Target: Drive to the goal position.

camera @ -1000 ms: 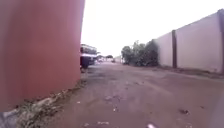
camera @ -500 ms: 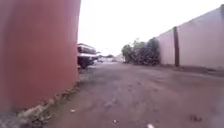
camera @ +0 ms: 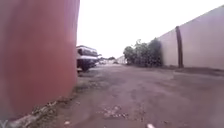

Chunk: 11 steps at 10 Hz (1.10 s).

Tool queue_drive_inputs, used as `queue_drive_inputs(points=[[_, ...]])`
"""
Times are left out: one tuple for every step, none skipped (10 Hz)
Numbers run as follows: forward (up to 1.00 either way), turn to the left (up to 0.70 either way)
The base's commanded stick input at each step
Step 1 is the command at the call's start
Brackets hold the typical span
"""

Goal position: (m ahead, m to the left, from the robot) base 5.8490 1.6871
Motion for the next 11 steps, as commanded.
queue_drive_inputs(points=[[0.7, -0.22], [0.7, 0.0], [0.7, 0.0], [0.7, -0.17], [0.7, -0.35], [0.7, -0.35], [0.7, -0.08], [0.7, -0.04], [0.7, -0.01], [0.7, -0.28], [0.7, -0.35]])
